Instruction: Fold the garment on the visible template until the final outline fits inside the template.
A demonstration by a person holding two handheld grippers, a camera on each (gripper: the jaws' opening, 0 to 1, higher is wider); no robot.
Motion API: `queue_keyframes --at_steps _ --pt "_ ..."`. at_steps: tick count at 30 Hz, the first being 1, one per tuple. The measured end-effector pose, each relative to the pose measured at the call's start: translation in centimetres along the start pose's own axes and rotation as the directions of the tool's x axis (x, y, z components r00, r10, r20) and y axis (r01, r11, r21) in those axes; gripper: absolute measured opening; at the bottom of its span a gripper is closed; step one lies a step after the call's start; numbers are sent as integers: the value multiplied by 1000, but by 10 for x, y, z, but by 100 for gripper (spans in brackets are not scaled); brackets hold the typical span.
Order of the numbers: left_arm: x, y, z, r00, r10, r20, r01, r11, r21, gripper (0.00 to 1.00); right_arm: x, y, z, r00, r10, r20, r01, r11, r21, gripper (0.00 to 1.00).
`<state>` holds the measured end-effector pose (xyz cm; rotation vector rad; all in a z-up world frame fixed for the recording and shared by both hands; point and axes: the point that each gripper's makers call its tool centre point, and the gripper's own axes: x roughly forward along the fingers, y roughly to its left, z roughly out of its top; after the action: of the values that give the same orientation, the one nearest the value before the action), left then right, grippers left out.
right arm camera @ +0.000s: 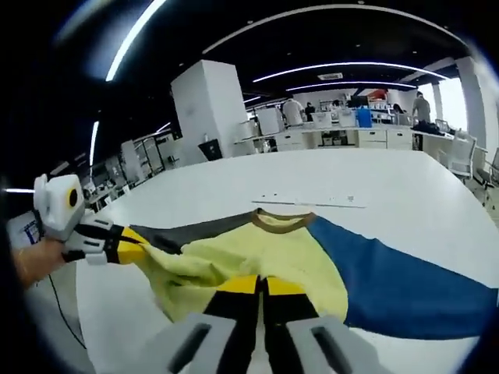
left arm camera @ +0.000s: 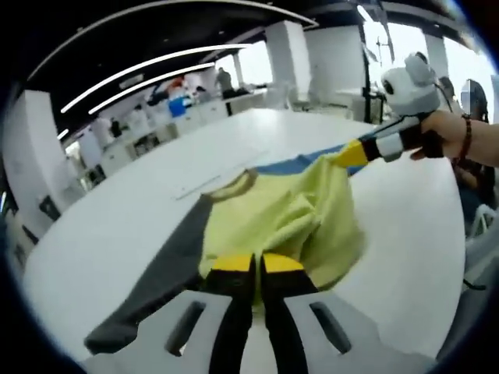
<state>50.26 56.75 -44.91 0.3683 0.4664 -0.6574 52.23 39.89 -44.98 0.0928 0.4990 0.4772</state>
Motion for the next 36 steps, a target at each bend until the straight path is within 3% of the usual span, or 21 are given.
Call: queue_keyframes --at_steps 5,11,20,26,31,33,36 --pt "19 14 -4 999 28 -20 -28 999 -21 0 16 -4 7 1000 -16 -1 16 1000 24 0" --pt "39 27 -19 996 56 -65 -60 996 -60 0 52 -22 10 997 -71 5 70 996 55 0" --pt "54 34 -36 993 53 -107 -65 992 -108 0 82 -36 -12 991 -102 -82 106 993 46 0" --pt "59 37 -44 991 50 -127 -64 992 -105 2 84 -33 -26 986 -98 -139 101 995 14 0" --pt "50 45 -45 989 80 -126 -91 993 -81 16 75 -37 -20 985 -108 -135 107 994 -14 6" --pt "46 46 -42 993 67 -94 -77 992 -105 24 69 -35 -16 987 -93 -131 88 995 -40 9" --pt "32 50 -47 992 75 -100 -88 987 -135 29 55 -35 -12 986 -93 -138 80 992 -99 16"
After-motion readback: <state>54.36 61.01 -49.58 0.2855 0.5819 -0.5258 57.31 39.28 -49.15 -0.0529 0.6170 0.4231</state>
